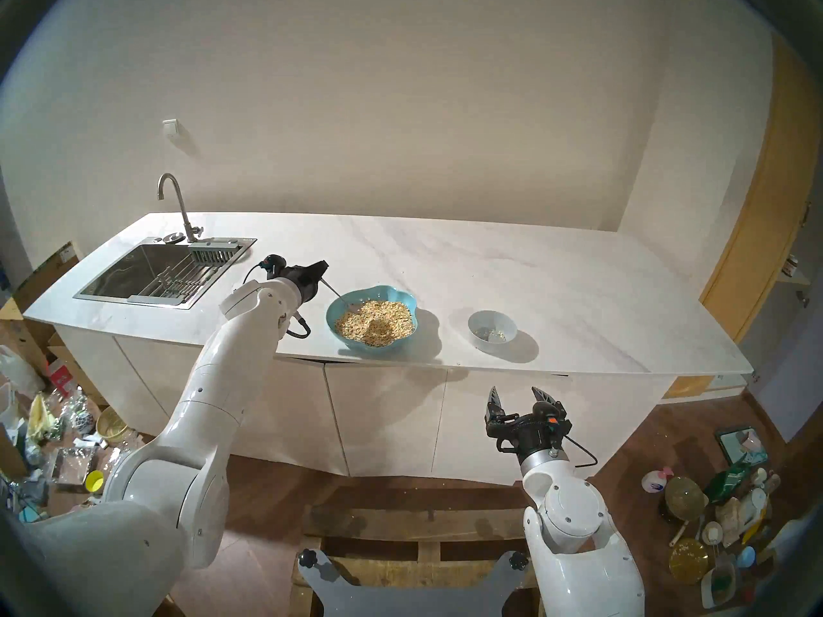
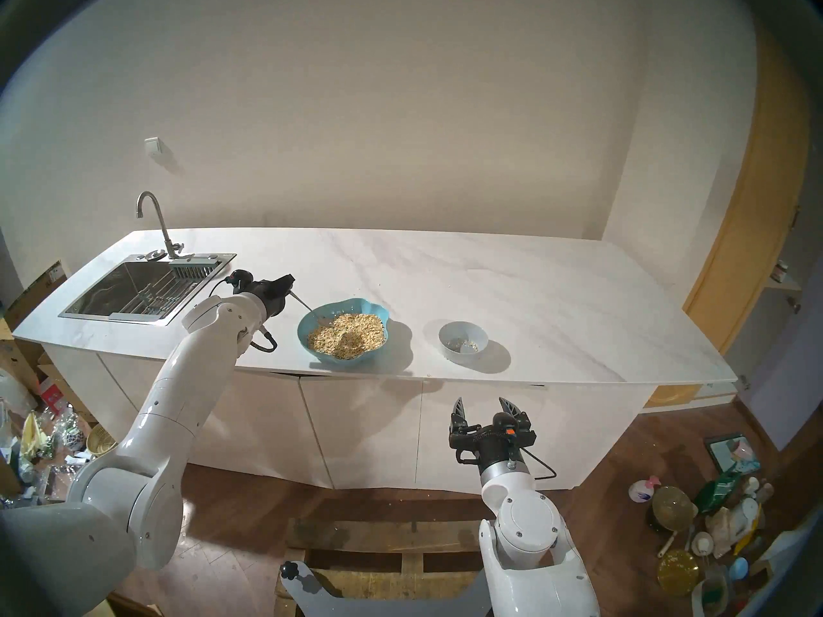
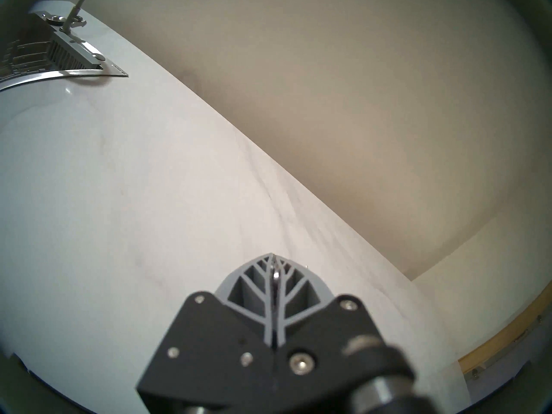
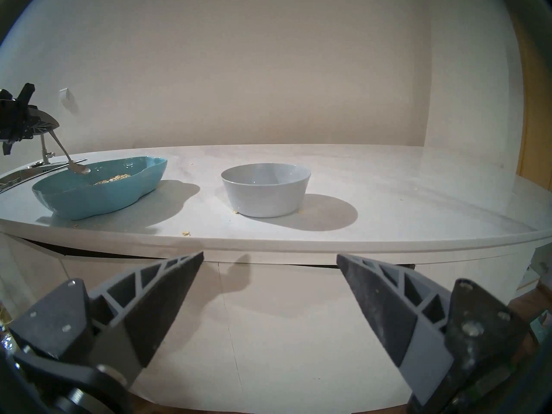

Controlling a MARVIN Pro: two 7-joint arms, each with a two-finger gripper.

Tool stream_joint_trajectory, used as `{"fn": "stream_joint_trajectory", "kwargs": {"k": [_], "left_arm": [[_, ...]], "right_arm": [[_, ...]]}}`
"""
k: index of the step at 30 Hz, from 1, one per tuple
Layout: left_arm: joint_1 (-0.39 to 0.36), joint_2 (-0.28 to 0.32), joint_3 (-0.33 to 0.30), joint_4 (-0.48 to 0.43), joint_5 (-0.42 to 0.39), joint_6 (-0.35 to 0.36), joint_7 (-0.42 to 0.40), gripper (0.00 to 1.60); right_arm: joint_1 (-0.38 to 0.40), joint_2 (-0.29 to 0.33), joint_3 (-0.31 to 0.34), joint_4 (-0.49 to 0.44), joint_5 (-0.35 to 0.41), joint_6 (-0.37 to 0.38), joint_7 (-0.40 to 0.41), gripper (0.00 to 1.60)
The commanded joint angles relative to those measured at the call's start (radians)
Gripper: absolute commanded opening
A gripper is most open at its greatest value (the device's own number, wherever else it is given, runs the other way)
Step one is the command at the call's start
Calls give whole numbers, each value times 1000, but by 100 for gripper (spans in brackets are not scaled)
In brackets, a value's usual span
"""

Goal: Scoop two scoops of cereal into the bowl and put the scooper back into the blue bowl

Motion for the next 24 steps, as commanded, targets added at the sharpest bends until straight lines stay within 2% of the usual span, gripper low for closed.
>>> {"fn": "stream_joint_trajectory", "kwargs": {"k": [1, 7, 24], "left_arm": [[-18, -36, 7, -4, -3, -36, -21, 0], [-25, -74, 30, 24, 3, -48, -27, 0], [-30, -88, 46, 52, -5, -76, -27, 0]], "right_arm": [[5, -1, 0, -25, 0, -3, 0, 160], [5, -1, 0, -25, 0, -3, 0, 160], [5, -1, 0, -25, 0, -3, 0, 160]]}}
